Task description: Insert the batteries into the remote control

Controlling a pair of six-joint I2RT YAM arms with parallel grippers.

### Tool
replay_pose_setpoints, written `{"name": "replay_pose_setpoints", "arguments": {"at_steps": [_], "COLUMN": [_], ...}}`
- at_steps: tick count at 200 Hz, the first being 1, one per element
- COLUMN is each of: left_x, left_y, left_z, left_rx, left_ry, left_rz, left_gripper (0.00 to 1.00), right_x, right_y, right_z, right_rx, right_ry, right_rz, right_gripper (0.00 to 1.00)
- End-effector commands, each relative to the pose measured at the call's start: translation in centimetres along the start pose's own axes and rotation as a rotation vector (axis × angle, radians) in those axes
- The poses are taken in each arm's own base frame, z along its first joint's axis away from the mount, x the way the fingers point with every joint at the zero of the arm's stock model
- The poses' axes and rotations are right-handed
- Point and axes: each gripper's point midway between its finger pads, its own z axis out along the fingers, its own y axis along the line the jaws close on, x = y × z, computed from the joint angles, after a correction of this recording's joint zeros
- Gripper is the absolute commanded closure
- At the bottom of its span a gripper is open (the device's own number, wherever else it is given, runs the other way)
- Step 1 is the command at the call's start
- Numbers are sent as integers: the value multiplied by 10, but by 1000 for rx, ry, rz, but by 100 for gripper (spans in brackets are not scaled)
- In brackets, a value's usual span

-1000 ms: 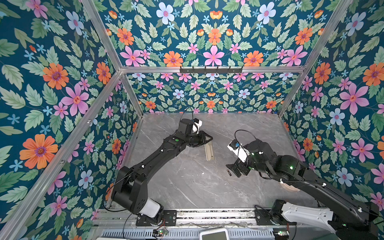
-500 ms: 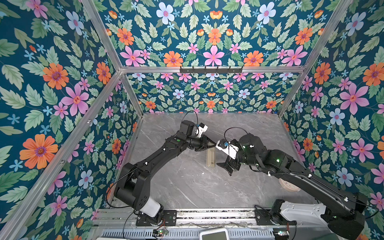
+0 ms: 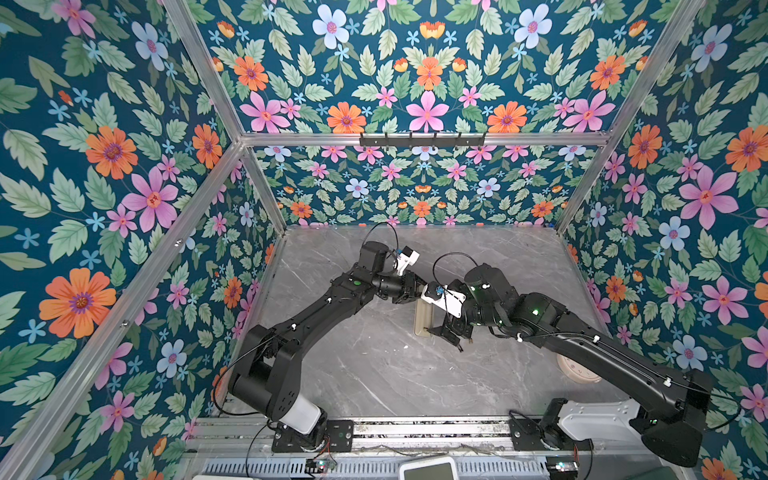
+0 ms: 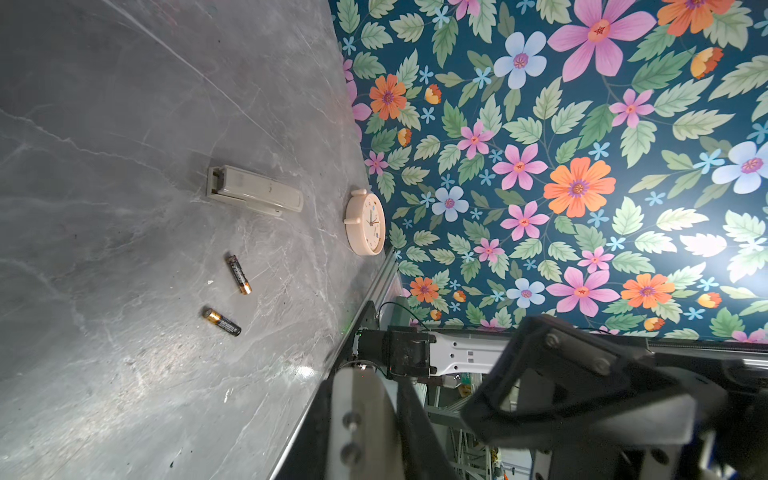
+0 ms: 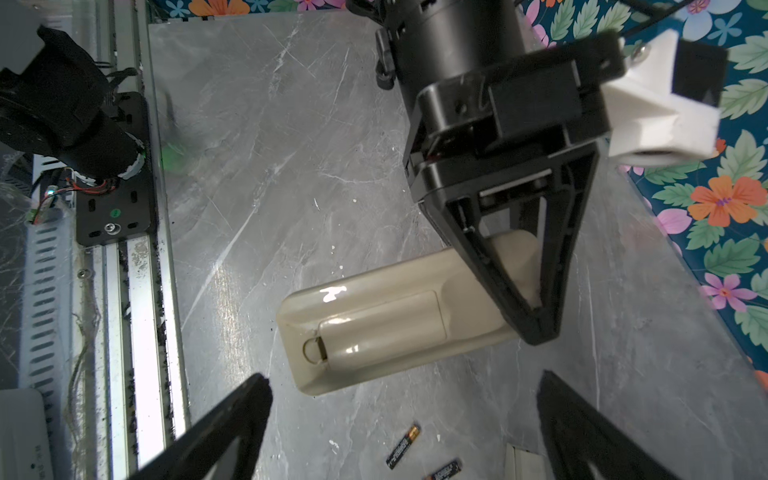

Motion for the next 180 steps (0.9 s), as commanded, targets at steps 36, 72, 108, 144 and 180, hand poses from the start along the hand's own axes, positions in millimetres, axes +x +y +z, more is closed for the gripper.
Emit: {"name": "replay_pose_setpoints", "arguments": {"at_steps": [36, 72, 108, 144, 180], "left_x": [-1, -2, -1, -1, 0], "left_y": [-9, -10, -13, -15, -16], "left_z": [-1, -1, -2, -2, -3], "left_rx": [52, 64, 85, 104, 112], "left_ry": [-11, -19, -26, -36, -35], "left_rz": [10, 1, -12, -20, -25], "left_gripper": [100, 100, 100, 100, 100], "right_x": [-5, -2, 1, 4, 7], "right_y": [-12, -9, -8, -7, -5], "right_z": [10, 15, 17, 20, 19], "right_rx": [58, 48, 44, 44, 37], "right_ry": [-22, -17, -20, -19, -22], "right_rz": [-39, -39, -38, -40, -51], "right_gripper": [1, 1, 1, 1, 1]}}
